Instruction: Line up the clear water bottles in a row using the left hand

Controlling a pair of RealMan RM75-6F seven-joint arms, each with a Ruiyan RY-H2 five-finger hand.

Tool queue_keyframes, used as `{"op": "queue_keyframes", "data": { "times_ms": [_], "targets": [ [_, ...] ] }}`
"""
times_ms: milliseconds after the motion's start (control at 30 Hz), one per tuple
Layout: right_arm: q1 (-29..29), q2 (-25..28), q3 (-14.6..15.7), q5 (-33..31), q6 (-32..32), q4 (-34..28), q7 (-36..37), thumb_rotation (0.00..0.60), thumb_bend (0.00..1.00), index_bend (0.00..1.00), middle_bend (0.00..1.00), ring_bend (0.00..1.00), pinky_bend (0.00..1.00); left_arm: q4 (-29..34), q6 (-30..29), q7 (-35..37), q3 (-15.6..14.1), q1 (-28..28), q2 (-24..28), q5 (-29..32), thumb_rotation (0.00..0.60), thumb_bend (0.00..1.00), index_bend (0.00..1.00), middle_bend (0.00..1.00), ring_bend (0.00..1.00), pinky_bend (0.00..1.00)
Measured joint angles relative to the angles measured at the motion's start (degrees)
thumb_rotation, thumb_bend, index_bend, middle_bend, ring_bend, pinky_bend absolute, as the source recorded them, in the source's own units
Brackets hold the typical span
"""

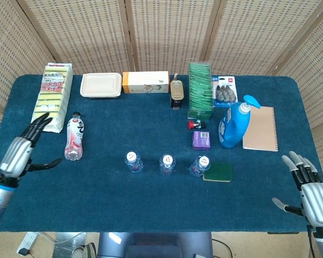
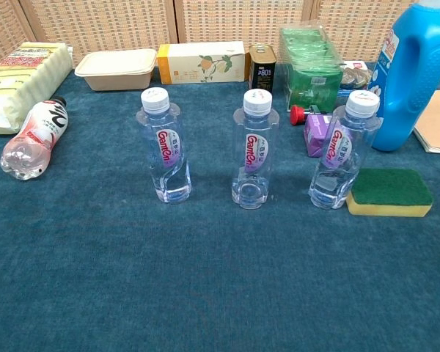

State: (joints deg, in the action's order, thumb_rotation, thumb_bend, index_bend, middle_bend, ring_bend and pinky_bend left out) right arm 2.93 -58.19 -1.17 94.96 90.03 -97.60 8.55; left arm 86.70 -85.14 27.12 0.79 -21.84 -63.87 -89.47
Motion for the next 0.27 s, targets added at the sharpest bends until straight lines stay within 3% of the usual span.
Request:
{"op": "queue_keyframes", "data": {
  "times_ms": [267],
  "targets": [
    [0.2, -0.7, -0.2, -0.6, -0.7, -0.3, -2.5, 0.600, 0.03, 0.03, 0.00, 0.00, 0.00, 1.1, -7.5, -3.8, -3.6, 11.3, 3.1, 2.8, 0.600, 0.17, 0.00, 0.00, 0.00, 0.08]
  ]
}}
